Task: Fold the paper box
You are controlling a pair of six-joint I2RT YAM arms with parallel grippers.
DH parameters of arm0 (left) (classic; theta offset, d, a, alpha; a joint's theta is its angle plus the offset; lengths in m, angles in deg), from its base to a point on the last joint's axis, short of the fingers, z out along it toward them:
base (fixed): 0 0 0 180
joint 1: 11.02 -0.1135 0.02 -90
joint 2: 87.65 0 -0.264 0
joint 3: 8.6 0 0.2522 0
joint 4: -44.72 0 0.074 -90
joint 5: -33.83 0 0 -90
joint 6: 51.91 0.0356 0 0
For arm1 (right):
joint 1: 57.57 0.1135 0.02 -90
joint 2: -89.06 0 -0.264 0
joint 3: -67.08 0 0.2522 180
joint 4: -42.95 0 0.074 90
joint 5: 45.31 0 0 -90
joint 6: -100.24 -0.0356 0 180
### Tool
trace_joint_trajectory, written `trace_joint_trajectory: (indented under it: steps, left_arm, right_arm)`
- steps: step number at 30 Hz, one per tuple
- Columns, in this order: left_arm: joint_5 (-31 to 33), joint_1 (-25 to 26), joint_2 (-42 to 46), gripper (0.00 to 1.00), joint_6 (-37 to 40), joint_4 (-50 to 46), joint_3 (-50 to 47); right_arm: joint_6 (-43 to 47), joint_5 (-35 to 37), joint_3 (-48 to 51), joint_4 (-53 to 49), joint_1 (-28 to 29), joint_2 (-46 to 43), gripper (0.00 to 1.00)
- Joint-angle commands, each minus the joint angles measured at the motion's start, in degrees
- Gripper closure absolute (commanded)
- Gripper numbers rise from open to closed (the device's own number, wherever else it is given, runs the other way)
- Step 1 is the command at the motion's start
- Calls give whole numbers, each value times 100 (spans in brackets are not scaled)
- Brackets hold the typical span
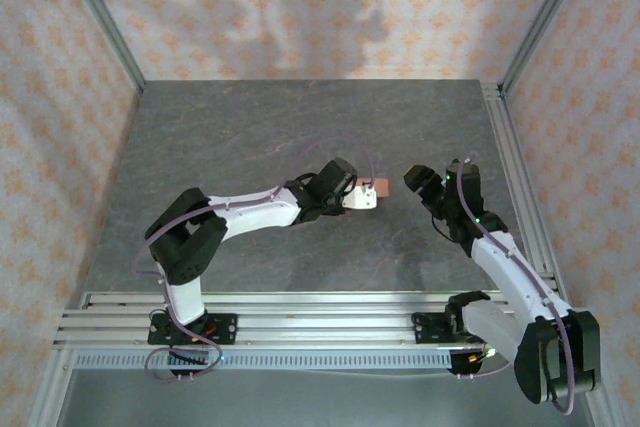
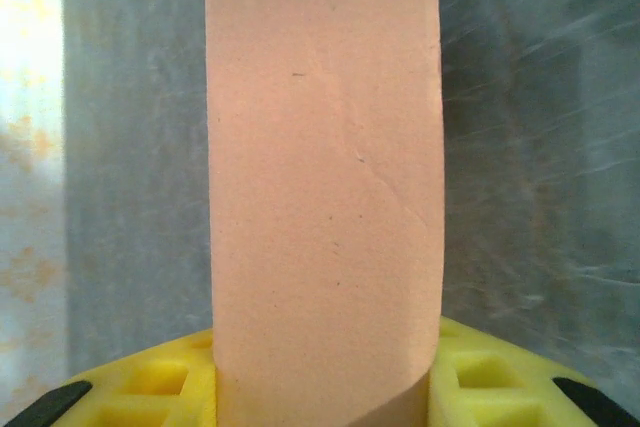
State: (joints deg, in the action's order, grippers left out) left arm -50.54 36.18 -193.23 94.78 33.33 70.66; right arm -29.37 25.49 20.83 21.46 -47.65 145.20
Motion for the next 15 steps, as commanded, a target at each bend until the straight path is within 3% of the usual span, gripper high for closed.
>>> trace_joint_trajectory:
  steps: [1, 5, 8, 15]
  left_arm:
    - [630, -9, -311, 60, 709, 1406, -212]
    - [898, -10, -834, 56, 963, 2129, -310]
    - [937, -13, -972, 46, 964, 2157, -287]
    - [857, -9, -609, 0, 397, 1354, -229]
  right_arm:
    - [-114, -66, -28, 49, -43, 54, 23]
    - [-154, -68, 32, 79, -51, 25, 23]
    - [-115, -29, 63, 86, -74, -7, 23]
    - [286, 180, -110, 8, -138, -46, 17]
